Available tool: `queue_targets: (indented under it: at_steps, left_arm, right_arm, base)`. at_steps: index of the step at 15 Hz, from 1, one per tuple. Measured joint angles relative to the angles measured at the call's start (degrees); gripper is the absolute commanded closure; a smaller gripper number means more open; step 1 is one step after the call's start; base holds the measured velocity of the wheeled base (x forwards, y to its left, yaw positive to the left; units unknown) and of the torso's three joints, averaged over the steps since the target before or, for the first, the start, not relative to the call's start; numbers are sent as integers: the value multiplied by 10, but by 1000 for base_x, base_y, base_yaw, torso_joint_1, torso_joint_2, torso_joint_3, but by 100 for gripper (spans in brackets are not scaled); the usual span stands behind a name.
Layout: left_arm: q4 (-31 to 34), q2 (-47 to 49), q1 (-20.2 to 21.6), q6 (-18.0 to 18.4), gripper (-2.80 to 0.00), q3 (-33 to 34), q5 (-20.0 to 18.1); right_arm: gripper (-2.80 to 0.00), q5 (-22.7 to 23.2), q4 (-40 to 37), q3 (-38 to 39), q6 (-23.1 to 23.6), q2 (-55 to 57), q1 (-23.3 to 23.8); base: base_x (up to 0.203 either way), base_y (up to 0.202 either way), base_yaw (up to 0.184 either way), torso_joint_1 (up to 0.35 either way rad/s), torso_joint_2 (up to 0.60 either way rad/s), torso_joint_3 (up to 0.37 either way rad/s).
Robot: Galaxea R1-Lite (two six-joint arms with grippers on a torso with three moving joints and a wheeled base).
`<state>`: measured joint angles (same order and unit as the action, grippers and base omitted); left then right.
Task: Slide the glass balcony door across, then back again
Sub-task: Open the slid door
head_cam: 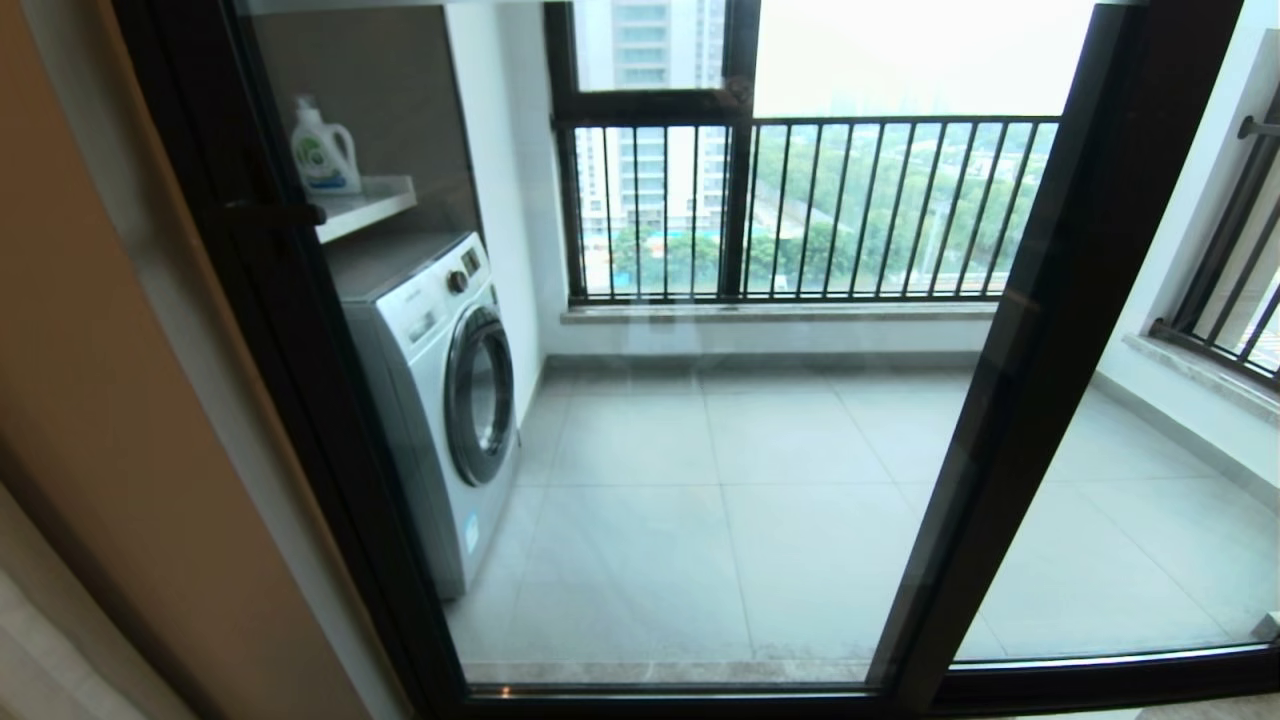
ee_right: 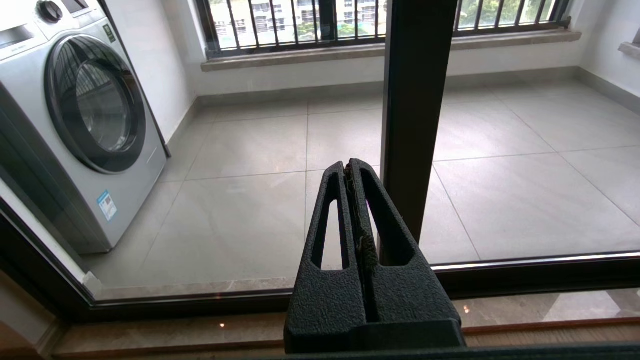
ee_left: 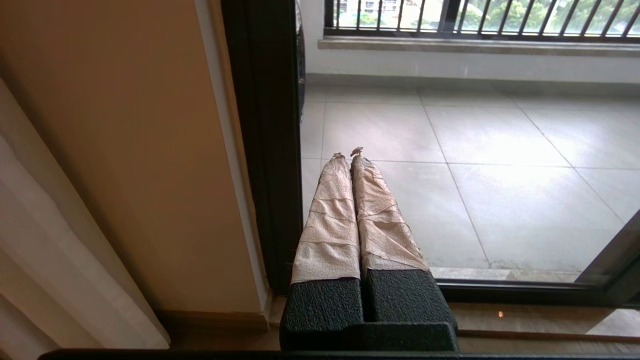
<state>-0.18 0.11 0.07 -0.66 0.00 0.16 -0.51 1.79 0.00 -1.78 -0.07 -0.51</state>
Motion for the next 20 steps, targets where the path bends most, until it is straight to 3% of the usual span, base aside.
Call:
queue_targets:
  at_steps: [11, 15, 20]
  left_arm:
    - [-5, 0, 0, 6, 0, -13, -1]
    - [26, 47, 0, 0, 0, -131, -16]
    - [8, 227, 0, -11, 0, -279, -52]
  right_arm:
    - [0, 0, 0, 0, 0, 0, 0]
    - [0, 0, 0, 0, 0, 0, 0]
    - [0, 0, 0, 0, 0, 0, 0]
  base:
    - [0, 0, 0, 0, 0, 0]
    - [0, 0, 0, 0, 0, 0]
    - [0, 0, 0, 0, 0, 0]
